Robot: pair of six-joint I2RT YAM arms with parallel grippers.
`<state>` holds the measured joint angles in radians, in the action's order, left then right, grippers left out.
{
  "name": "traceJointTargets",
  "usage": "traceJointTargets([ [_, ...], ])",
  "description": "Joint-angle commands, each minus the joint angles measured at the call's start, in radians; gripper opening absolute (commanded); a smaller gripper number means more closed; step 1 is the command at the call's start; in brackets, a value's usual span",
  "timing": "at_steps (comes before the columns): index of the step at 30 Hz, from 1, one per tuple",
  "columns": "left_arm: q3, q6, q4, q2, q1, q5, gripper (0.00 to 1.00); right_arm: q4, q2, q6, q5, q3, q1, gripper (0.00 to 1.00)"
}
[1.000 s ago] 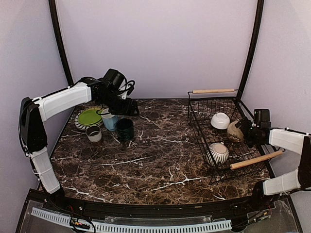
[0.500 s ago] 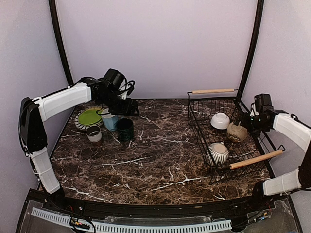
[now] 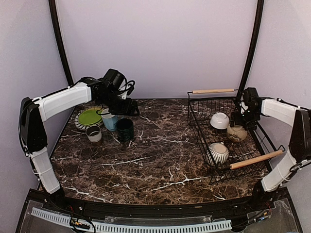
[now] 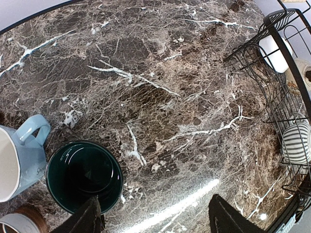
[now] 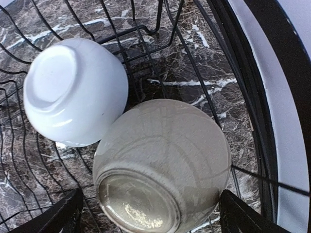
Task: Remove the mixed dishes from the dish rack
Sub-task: Adjust the bowl on the dish rack.
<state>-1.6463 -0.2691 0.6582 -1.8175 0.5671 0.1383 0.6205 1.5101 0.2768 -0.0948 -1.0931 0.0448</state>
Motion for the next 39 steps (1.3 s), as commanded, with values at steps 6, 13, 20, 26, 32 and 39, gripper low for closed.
traceJointTargets([
  [6,0.004,0.002,0.008,0.02,0.004,-0.007,0.75,0.055,0.085,-0.078,-0.014,-0.077,0.11,0.92],
  [13,0.001,-0.001,0.009,0.02,0.005,0.003,0.75,0.01,0.023,-0.069,0.143,-0.054,0.205,0.92],
  [20,0.002,-0.002,0.008,0.016,0.005,0.006,0.75,0.012,-0.012,-0.054,0.053,-0.077,0.208,0.94],
  [26,0.002,0.0,0.01,0.014,0.005,0.001,0.75,0.109,0.084,0.108,-0.173,-0.179,0.203,0.95],
  [32,-0.001,-0.003,0.011,0.014,0.005,0.013,0.75,-0.065,0.04,0.421,-0.156,-0.051,0.178,0.99],
  [39,-0.004,0.001,0.016,0.017,0.005,0.003,0.75,-0.329,-0.038,0.757,-0.2,0.165,0.16,0.99],
])
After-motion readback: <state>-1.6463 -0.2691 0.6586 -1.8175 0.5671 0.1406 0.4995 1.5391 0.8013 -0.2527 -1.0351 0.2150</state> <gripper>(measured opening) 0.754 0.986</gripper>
